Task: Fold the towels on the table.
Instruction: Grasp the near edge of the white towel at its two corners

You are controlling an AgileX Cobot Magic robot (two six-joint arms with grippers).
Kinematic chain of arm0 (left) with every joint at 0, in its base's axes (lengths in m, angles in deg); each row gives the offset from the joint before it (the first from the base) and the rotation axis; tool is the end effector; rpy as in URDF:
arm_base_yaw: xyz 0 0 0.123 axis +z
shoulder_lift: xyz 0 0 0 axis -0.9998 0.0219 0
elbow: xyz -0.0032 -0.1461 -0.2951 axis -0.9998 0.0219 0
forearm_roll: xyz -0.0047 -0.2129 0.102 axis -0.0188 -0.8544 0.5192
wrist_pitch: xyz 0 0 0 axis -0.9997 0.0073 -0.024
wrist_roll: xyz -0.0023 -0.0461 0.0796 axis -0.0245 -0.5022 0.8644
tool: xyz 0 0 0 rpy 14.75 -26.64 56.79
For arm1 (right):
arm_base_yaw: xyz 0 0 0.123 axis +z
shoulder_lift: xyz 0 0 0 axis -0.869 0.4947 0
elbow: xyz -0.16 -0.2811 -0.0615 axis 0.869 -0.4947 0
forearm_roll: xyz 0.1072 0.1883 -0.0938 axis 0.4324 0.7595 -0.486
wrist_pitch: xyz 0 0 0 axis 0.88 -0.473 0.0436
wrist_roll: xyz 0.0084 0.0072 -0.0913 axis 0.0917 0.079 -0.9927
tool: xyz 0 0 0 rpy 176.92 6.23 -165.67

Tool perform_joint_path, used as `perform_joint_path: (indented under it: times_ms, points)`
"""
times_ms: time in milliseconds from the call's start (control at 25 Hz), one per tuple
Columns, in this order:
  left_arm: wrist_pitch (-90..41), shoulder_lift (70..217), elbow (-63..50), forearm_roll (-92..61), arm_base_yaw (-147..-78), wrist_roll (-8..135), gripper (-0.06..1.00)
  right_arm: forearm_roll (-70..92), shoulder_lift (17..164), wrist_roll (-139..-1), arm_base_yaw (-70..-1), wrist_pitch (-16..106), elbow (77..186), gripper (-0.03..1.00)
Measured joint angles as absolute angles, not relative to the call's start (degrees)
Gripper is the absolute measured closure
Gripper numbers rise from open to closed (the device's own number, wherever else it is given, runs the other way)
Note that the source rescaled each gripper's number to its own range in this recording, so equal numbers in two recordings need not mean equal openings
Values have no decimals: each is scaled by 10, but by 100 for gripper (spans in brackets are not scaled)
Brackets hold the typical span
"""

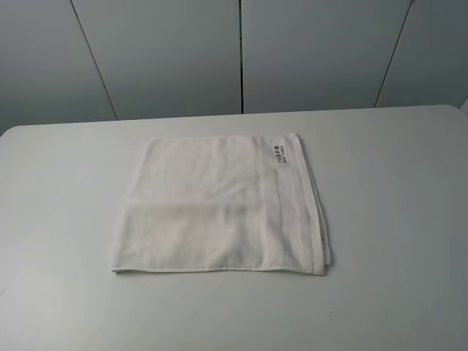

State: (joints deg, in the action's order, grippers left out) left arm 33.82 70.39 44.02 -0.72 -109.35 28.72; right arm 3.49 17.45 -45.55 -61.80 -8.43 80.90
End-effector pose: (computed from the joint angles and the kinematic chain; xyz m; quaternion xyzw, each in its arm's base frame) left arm -0.0604 0.0241 0.2700 0.1460 0.8449 -0.0885 0.5069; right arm -0.0654 0.0025 0.2693 0.0243 0.8589 0.0071 0.5115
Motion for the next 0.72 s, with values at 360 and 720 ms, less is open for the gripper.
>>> perform_joint_path:
  times_ms: [360, 720]
  points:
    - [338, 704, 436, 12, -1093, 276, -4, 54, 175, -455, -618, -83, 809, -3]
    - [331, 841, 382, 20, -1093, 296, -6, 144, 276, -539, -618, -88, 842, -3]
